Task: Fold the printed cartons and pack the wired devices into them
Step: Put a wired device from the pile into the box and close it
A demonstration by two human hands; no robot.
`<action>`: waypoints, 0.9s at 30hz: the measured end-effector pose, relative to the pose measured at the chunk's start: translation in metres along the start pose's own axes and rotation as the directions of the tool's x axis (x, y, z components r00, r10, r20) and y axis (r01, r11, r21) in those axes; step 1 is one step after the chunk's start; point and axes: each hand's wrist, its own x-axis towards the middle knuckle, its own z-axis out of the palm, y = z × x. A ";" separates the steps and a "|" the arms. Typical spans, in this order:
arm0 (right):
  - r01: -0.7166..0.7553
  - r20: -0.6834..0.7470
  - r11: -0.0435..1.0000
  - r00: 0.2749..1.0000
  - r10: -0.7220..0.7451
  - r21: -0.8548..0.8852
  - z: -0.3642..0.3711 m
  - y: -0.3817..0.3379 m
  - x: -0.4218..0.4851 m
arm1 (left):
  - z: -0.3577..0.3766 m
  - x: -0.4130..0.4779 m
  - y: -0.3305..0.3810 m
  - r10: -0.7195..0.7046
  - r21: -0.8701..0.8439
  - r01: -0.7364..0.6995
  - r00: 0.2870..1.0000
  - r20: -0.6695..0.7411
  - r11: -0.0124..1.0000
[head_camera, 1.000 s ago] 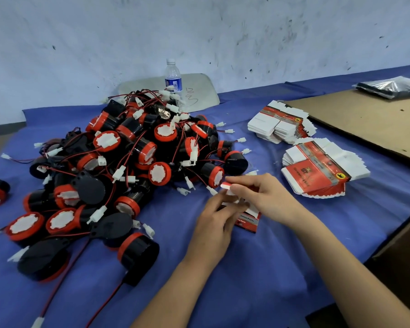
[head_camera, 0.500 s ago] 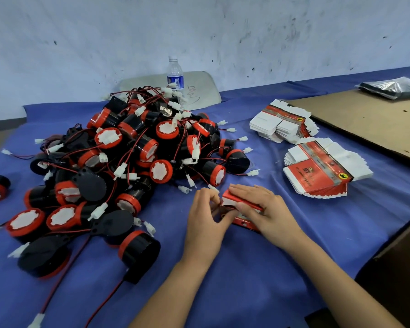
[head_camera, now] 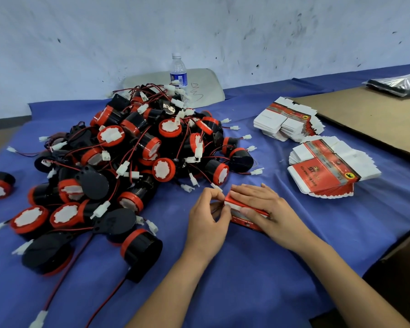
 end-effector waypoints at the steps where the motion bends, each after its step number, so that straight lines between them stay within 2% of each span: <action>1: -0.014 0.025 1.000 1.000 0.014 -0.002 0.000 0.001 0.000 | 0.000 0.000 0.000 -0.003 0.001 0.003 1.000 0.000 1.000; 9: 0.026 0.145 0.985 0.989 -0.001 -0.169 -0.005 0.005 -0.004 | -0.002 -0.001 0.002 0.058 0.034 -0.058 0.998 -0.011 0.998; 15: 0.061 0.262 0.912 0.964 0.053 -0.407 -0.011 0.004 -0.006 | -0.003 -0.001 0.001 0.184 0.200 -0.180 0.983 0.000 0.963; 18: 0.090 0.291 0.833 0.953 0.089 -0.546 -0.013 0.004 -0.006 | -0.003 -0.002 0.002 0.250 0.376 -0.240 0.968 0.023 0.895; 21: 0.129 0.303 0.787 0.950 0.076 -0.603 -0.014 0.001 -0.006 | -0.004 -0.006 0.007 0.262 0.513 -0.253 0.963 0.057 0.820; 24: 0.148 0.315 0.781 0.947 0.065 -0.607 -0.015 0.001 -0.009 | -0.002 -0.011 0.011 0.274 0.608 -0.257 0.959 0.068 0.751; 27: 0.130 0.310 0.829 0.949 0.055 -0.544 -0.011 0.002 -0.011 | -0.001 -0.014 0.010 0.224 0.660 -0.237 0.969 0.106 0.713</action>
